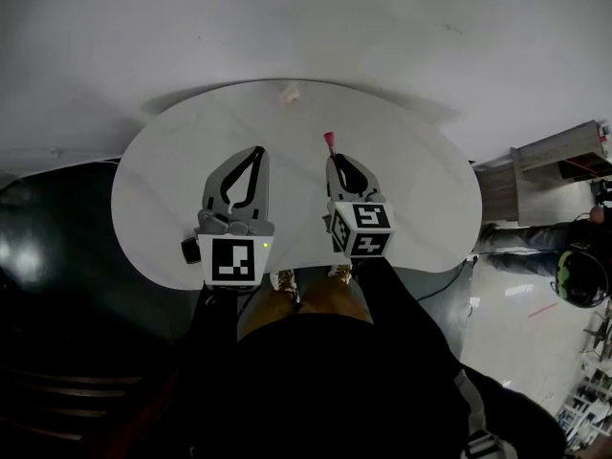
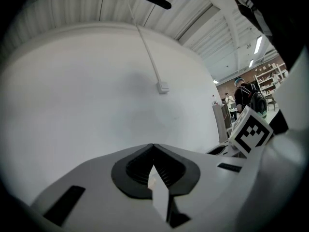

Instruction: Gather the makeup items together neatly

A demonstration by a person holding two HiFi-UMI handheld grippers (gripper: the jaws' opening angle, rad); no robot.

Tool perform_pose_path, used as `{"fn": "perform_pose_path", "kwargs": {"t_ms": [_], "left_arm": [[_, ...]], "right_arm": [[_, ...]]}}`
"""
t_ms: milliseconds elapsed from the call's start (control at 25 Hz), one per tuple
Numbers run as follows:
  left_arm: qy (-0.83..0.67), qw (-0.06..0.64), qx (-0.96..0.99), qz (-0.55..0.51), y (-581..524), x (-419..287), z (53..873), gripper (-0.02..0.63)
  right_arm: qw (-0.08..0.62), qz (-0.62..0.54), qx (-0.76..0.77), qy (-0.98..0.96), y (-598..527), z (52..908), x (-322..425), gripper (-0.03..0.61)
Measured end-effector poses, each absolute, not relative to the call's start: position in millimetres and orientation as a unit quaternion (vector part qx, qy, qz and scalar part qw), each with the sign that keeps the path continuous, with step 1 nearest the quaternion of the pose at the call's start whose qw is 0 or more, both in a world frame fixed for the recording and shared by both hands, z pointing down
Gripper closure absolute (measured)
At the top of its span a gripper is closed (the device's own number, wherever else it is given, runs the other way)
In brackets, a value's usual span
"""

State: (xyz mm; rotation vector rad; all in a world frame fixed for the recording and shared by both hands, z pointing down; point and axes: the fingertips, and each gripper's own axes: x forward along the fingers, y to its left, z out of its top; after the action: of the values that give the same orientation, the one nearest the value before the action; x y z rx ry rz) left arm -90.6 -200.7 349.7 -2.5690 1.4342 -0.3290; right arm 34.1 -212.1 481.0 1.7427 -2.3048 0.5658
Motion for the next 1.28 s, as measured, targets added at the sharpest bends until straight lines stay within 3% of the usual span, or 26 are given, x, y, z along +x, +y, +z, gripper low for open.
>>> {"fn": "perform_pose_path", "kwargs": {"t_ms": [840,1280], "left_arm": [[0.471,0.042,-0.872,-0.127,-194,-160,392,0.598],[0.486,0.031,-0.865,-0.124,-198,-182,400,0.598]], "right_arm": [[0.231,0.302,0.584,-0.717,-208,636,-31,0.514],[0.218,0.343,0.598,-0.691,-204,651,-28,0.514]]}}
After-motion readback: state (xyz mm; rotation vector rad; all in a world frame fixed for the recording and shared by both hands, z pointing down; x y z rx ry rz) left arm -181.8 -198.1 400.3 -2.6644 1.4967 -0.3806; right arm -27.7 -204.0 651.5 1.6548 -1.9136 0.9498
